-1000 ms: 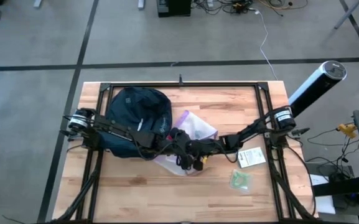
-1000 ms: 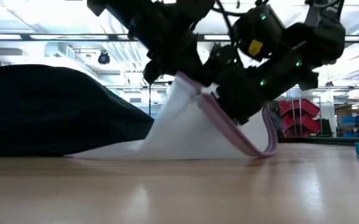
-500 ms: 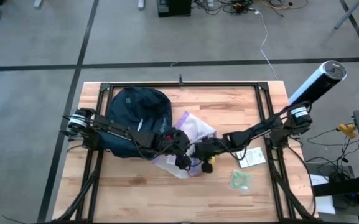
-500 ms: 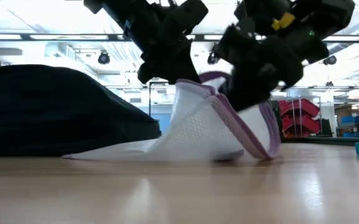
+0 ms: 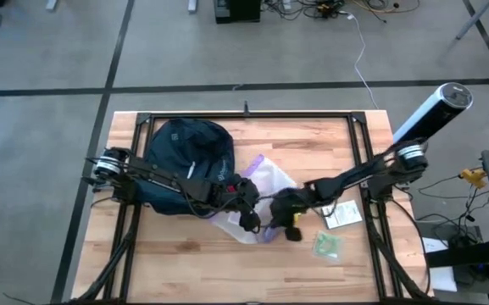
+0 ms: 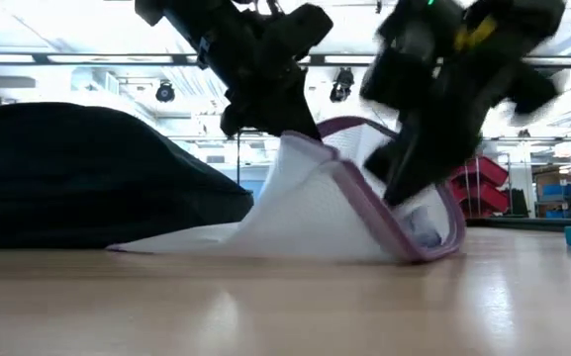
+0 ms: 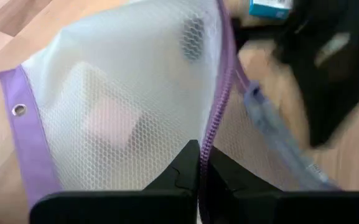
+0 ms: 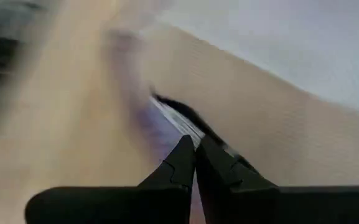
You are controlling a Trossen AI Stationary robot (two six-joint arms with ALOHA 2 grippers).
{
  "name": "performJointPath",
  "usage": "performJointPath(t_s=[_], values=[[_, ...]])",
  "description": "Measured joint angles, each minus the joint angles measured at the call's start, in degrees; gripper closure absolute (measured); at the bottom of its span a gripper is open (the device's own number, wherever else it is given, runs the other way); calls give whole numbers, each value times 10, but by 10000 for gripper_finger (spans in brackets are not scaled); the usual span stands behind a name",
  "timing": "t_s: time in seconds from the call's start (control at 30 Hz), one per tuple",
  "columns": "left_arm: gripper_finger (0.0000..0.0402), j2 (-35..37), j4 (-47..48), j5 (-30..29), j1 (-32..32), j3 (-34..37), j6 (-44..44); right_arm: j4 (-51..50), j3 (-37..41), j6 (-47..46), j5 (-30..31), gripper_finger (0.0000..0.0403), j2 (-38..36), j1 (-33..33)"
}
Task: Unpack backpack
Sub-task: Remove the items from the transparent zip bag
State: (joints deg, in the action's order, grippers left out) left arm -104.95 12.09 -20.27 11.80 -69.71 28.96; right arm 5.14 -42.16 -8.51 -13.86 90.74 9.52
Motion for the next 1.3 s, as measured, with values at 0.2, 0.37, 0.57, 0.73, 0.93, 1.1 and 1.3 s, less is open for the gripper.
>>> performJointPath(t_s=[0.2, 0.37, 0.57, 0.73, 0.93, 1.1, 1.3], values=[[402, -16, -47, -3, 0, 0, -19, -29, 1, 25, 88, 403, -62, 0], [402, -16, -50, -3, 0, 1, -25, -30, 2, 30, 137, 403, -24, 3], [402, -16, -44, -8, 0, 1, -30, -63, 0, 9, 79, 403, 27, 7], [402, -18, -45, -17, 0, 1, -30, -153, -23, -20, -86, 403, -24, 11], [402, -19, -47, -19, 0, 1, -46, -157, -23, -9, 58, 403, -77, 13], [402, -19, -46, -19, 0, -4, -53, -149, -23, -11, 159, 403, -75, 13], [402, -9, -49, -18, 0, -23, -77, -159, -23, -25, 279, 403, -73, 14]])
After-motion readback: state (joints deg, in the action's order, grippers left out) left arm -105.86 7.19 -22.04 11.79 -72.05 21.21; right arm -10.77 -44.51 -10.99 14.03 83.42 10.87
